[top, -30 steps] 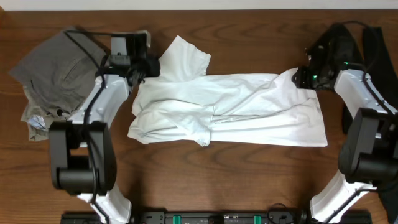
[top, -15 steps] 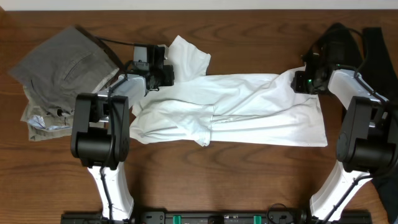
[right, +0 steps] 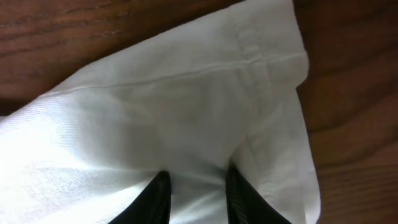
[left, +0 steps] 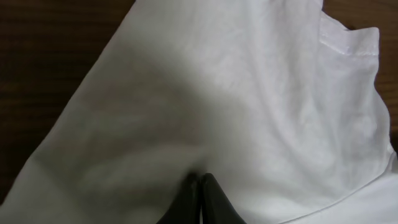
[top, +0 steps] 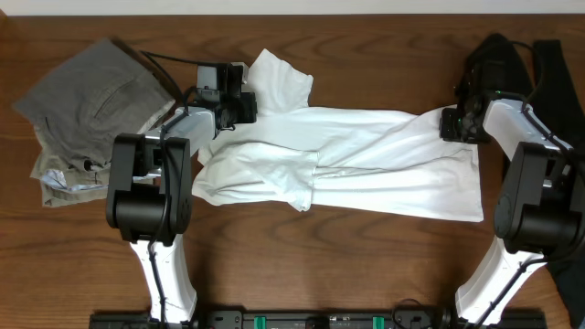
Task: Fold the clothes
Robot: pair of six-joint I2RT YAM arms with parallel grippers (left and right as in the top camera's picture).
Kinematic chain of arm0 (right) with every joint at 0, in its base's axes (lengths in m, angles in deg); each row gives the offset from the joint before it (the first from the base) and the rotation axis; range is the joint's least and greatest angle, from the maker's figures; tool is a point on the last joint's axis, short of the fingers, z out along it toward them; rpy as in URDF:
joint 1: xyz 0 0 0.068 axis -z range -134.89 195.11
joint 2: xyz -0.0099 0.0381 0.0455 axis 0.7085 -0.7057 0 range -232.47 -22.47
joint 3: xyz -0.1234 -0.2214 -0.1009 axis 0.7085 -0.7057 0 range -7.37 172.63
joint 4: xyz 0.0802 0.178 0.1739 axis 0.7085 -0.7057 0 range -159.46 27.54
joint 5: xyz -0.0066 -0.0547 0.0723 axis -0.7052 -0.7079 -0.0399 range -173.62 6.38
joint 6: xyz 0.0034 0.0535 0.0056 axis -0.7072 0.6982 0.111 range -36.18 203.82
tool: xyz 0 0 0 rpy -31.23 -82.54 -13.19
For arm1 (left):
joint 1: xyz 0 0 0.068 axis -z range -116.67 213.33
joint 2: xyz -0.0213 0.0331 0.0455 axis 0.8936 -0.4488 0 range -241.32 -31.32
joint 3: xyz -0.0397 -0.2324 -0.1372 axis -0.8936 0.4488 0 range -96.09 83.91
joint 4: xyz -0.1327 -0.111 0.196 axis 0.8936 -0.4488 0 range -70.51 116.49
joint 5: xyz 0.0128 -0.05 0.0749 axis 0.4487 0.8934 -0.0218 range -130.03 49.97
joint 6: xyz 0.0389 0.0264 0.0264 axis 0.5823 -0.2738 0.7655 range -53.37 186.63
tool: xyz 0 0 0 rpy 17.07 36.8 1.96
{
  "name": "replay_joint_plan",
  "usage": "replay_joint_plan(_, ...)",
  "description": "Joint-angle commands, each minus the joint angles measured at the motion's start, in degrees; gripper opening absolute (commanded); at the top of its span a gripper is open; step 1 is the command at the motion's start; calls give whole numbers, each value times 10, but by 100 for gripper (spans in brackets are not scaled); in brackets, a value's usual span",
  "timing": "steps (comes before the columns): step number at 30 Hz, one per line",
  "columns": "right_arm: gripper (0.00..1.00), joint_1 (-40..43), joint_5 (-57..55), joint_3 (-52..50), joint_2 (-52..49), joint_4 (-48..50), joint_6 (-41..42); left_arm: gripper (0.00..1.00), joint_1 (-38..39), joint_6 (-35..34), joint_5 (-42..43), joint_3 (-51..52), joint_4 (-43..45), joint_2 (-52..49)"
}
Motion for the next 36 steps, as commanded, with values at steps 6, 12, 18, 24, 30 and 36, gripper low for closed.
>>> replay_joint_plan(6,32,11,-55,-17,-22,-28,6,7,-3,-33,-17,6,22,-33)
replay_joint_plan(12,35,11,-54,-17,-22,-27,6,30,-3,-16,19,-2,22,27)
replay_joint_plan(18,36,11,-54,-17,-22,-26,6,51,-5,7,-42,-14,28,86)
replay_joint_plan(24,36,11,-43,-17,-22,-27,6,55,-23,22,-19,-70,-11,52)
replay_joint_plan(30,36,10,-26,-17,-22,-27,6,58,-39,48,-7,-194,-139,-23)
replay_joint_plan(36,36,10,-26,-17,-22,-27,6,58,-40,58,3,-244,-187,-89)
